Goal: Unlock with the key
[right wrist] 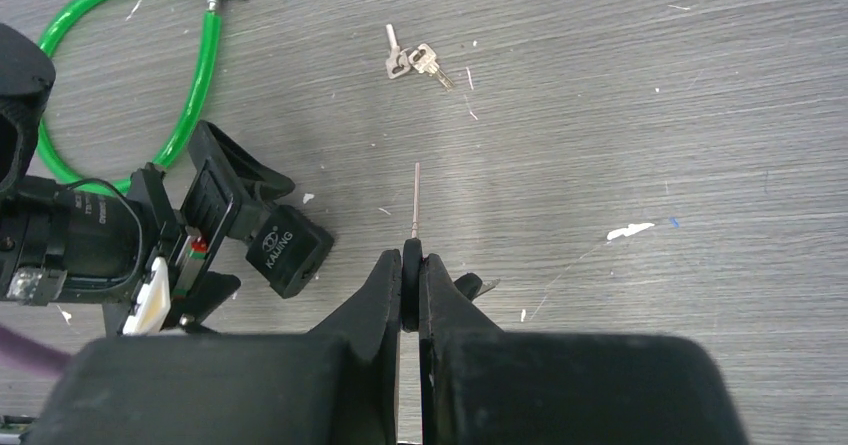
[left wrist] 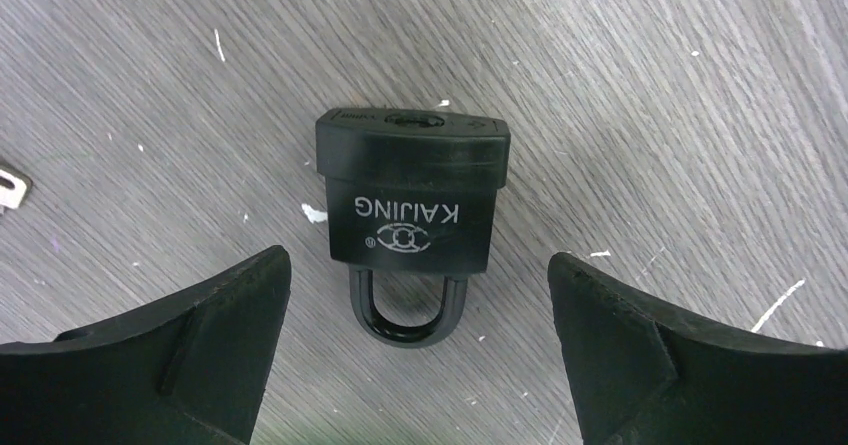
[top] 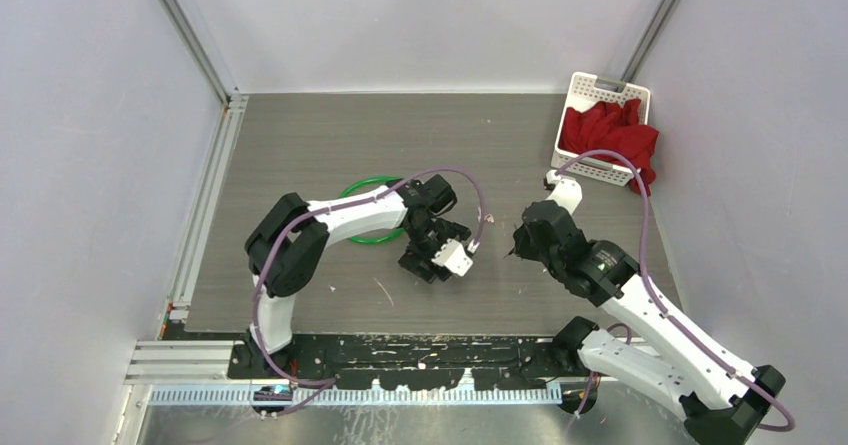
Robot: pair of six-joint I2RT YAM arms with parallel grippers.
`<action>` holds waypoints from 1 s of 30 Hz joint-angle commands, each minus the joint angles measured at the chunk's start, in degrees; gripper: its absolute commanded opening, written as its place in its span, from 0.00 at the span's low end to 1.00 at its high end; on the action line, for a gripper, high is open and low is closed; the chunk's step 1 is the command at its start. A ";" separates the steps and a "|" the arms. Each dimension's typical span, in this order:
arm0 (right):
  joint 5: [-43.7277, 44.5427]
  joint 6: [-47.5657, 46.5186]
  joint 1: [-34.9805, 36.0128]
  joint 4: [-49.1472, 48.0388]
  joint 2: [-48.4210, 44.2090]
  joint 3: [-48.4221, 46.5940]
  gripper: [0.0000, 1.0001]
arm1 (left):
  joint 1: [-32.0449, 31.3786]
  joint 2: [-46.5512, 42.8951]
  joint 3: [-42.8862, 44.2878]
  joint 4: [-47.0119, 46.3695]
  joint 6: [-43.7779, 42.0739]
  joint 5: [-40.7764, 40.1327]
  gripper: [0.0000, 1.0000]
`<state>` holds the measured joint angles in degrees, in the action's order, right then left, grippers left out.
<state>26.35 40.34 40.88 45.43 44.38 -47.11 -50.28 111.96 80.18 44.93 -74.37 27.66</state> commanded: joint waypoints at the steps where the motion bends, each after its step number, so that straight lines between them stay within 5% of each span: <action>1: -3.47 -2.43 -3.01 -3.72 -0.90 -0.08 0.01 | -1.07 0.21 0.19 -2.31 -3.13 2.58 0.99; 12: -6.46 -4.07 -5.98 -3.86 -2.76 0.36 0.01 | -3.77 3.47 3.47 0.20 -1.65 3.18 0.93; 15: -6.71 -4.14 -6.08 -3.73 -3.07 0.40 0.01 | -4.02 3.70 4.33 1.54 -1.82 3.46 0.76; 23: -6.95 -4.65 -6.24 -3.81 -3.03 -0.55 0.01 | -1.85 -1.19 1.57 2.66 -3.08 0.18 0.02; 30: -8.69 -6.45 -6.49 -6.93 -0.50 -1.77 0.01 | 10.69 -20.20 -0.90 -4.28 -2.66 5.55 0.00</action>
<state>18.92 35.81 34.74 43.48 42.44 -46.70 -48.31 108.20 79.83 46.50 -75.66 27.79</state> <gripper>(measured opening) 0.086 0.572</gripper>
